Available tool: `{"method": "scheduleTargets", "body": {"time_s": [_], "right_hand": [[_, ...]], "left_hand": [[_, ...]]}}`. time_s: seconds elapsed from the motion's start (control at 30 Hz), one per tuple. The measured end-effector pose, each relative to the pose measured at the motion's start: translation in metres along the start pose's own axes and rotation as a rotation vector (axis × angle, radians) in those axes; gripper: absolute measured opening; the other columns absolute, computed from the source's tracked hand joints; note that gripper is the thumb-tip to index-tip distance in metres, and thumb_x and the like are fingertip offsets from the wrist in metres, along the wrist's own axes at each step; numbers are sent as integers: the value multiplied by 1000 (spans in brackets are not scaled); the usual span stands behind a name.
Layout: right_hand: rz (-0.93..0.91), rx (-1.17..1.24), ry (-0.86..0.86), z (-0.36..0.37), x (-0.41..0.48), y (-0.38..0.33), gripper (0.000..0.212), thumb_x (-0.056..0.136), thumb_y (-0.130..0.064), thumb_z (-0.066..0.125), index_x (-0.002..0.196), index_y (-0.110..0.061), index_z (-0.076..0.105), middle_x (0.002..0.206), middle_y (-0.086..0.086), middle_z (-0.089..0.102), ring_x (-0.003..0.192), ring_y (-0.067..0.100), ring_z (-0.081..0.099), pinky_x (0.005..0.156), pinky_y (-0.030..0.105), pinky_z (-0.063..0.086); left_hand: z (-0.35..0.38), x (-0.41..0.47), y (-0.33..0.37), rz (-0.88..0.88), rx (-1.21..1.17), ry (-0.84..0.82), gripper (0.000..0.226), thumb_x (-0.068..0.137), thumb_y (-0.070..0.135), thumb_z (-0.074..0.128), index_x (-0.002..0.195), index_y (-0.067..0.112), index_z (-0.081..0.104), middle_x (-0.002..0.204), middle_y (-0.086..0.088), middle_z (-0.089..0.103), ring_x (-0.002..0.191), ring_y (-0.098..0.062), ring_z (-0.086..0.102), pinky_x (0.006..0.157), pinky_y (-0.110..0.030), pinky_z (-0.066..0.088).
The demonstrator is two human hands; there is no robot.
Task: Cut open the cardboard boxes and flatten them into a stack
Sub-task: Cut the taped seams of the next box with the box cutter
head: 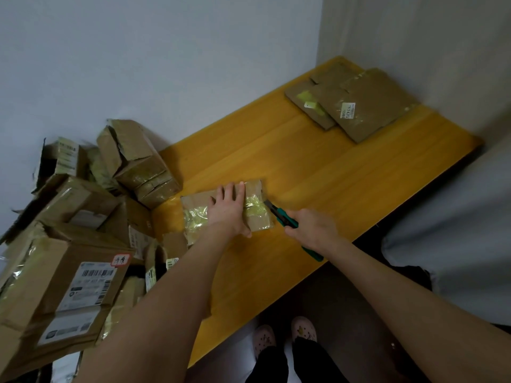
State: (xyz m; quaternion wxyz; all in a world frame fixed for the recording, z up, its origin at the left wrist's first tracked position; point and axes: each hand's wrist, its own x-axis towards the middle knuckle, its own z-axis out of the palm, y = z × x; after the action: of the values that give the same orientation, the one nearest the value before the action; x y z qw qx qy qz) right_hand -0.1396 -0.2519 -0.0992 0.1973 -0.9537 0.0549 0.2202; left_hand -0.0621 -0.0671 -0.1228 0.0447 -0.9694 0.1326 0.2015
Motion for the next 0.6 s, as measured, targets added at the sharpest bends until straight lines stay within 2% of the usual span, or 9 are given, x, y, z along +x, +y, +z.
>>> {"method": "scheduleTargets", "body": {"time_s": [0.13, 0.23, 0.33, 0.43, 0.47, 0.53, 0.6], "right_hand": [[8, -1, -28, -1, -4, 2, 52, 95, -40, 50, 145, -30, 38, 114, 0, 64, 92, 18, 62, 70, 31, 54], [-10, -27, -56, -5, -6, 2, 49, 95, -39, 49, 143, -30, 41, 105, 0, 64, 88, 17, 61, 66, 29, 51], [-7, -29, -102, -8, -6, 4, 39, 94, -38, 51, 132, -29, 53, 92, -1, 63, 81, 17, 62, 67, 31, 54], [25, 6, -140, -10, -4, 11, 27, 91, -38, 52, 115, -29, 61, 80, -3, 61, 69, 13, 58, 56, 27, 48], [62, 112, -111, -9, -2, 14, 22, 90, -38, 53, 109, -29, 61, 82, -2, 62, 71, 14, 59, 58, 28, 49], [170, 500, -7, -6, 1, 14, 16, 91, -36, 55, 101, -23, 60, 86, 2, 63, 78, 19, 61, 66, 32, 51], [275, 823, 3, 0, 5, 7, 28, 95, -33, 52, 101, -8, 62, 91, 8, 61, 82, 21, 59, 69, 32, 48]], "left_hand": [[0, 0, -1, 8, 8, -8, 140, 59, 54, 85, 152, 23, -15, 161, -6, -4, 148, -34, -5, 118, -52, 10], [-1, 0, 0, 12, 19, -13, 140, 59, 55, 84, 152, 23, -15, 161, -6, -5, 148, -33, -5, 118, -53, 9], [-4, -1, 1, 20, 22, -20, 140, 59, 54, 84, 152, 22, -15, 161, -7, -4, 148, -34, -5, 118, -53, 9], [-4, -1, 0, 17, 16, -28, 139, 60, 55, 84, 153, 22, -15, 161, -7, -4, 148, -34, -4, 118, -54, 9], [-5, 0, -1, 10, 11, -31, 139, 60, 55, 83, 153, 23, -15, 161, -7, -4, 148, -34, -4, 118, -55, 9], [-7, 2, -3, 9, 11, -45, 138, 61, 57, 82, 153, 22, -13, 161, -8, -3, 148, -33, -2, 118, -55, 8], [-10, 5, -5, 13, -9, -38, 134, 63, 59, 80, 154, 21, -10, 160, -9, 2, 148, -33, 3, 118, -56, 10]]}}
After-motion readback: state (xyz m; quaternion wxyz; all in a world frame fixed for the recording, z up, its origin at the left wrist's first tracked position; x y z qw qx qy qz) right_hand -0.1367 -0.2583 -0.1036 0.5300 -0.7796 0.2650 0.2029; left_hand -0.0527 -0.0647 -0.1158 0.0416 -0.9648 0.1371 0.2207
